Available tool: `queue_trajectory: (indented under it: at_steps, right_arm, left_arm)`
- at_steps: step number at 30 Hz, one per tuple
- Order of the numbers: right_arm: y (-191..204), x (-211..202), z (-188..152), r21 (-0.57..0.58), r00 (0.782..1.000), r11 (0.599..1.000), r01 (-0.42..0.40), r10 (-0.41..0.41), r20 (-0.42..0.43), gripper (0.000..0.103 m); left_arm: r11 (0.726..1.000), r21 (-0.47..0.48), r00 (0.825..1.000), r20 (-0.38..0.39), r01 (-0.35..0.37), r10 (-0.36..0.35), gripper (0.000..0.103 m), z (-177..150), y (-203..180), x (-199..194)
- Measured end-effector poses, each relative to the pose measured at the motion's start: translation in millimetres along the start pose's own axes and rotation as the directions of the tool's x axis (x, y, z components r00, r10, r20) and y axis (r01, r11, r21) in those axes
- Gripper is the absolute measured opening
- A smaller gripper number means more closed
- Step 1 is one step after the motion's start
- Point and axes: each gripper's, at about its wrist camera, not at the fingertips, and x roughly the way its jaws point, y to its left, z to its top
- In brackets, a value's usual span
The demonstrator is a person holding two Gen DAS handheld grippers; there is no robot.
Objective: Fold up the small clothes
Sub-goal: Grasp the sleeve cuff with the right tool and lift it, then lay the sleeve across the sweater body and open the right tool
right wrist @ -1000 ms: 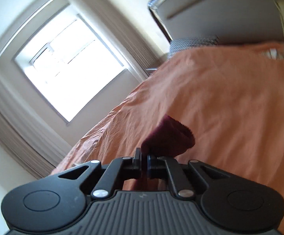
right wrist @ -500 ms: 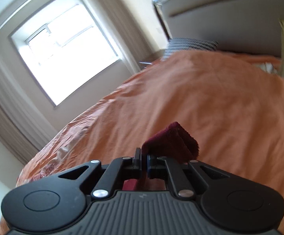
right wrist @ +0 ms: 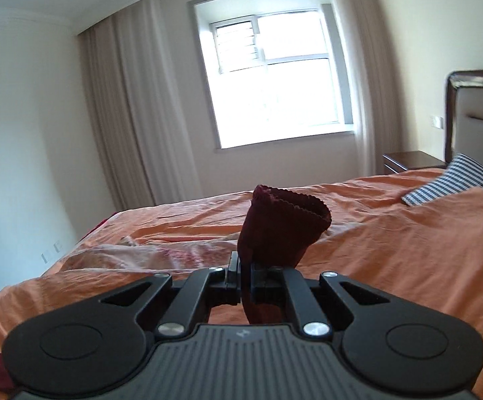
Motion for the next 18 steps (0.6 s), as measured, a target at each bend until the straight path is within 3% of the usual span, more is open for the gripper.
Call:
queue_trajectory:
  at_steps: [5,10,18]
  right_arm:
    - [92.6,21.4,-22.0,-0.127,0.994,0.986,-0.106,0.102,-0.037,0.006]
    - [170.2,45.5,-76.2,-0.194,0.979,0.965,-0.178,0.155,-0.130,0.006]
    - [241.9,87.3,-175.2,-0.228,0.954,0.949,-0.218,0.159,-0.254,0.006]
  left_arm:
    - [0.999,-0.035,1.000,0.011,-0.015,0.015,0.102,5.4,47.5,-3.8]
    - [0.997,-0.069,1.000,0.005,-0.028,0.029,0.102,3.8,94.0,0.1]
    - [0.995,-0.051,0.996,-0.012,-0.084,0.084,0.102,-7.3,150.9,20.0]
